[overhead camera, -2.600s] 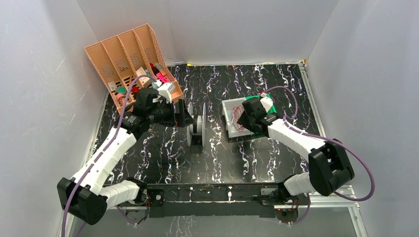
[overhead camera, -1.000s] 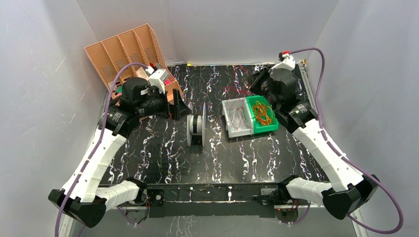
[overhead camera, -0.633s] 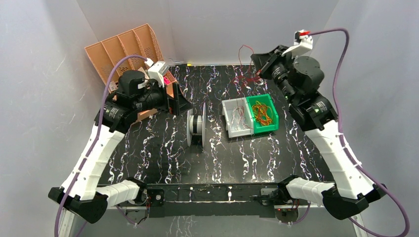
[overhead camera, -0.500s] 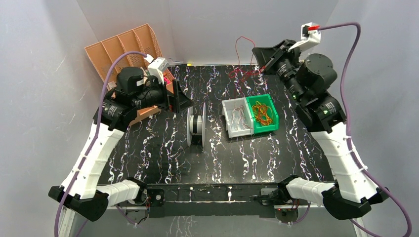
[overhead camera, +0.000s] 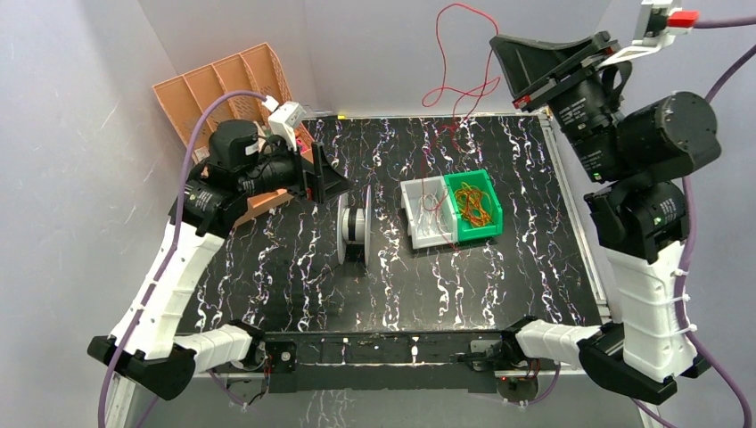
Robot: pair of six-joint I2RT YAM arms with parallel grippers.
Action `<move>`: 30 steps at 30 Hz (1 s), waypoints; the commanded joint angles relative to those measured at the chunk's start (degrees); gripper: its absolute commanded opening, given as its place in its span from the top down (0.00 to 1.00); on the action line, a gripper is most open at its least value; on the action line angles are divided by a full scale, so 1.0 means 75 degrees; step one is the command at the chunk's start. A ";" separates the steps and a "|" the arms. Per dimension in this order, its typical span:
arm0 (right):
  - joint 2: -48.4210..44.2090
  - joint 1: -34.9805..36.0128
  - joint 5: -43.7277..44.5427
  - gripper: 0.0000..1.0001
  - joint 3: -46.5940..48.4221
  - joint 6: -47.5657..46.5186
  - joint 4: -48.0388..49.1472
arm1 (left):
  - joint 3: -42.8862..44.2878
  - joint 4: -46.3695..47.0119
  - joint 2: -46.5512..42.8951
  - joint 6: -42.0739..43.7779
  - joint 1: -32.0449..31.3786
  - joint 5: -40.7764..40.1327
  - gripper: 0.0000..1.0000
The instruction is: Wrap the cables
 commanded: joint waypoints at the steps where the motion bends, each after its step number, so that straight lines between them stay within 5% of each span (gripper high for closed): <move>1: 0.0241 -0.0012 -0.0596 1.00 0.0680 0.0154 0.0482 | -0.0324 0.0302 -0.0232 -0.0122 -0.0025 0.0348 0.02; 10: -0.0344 -0.0012 -0.1475 1.00 -0.0544 0.1040 0.1228 | -0.0770 0.0882 -0.0361 -0.0184 -0.0025 0.1200 0.02; 17: -0.0678 -0.0014 -0.2139 1.00 -0.1229 0.1727 0.1629 | -0.1435 0.2662 -0.0307 -0.0874 -0.0146 0.2842 0.02; 30: -0.1334 -0.0011 -0.1639 1.00 -0.2085 0.2630 0.2420 | -0.2165 0.4714 0.0437 -0.1096 -0.2037 0.2296 0.01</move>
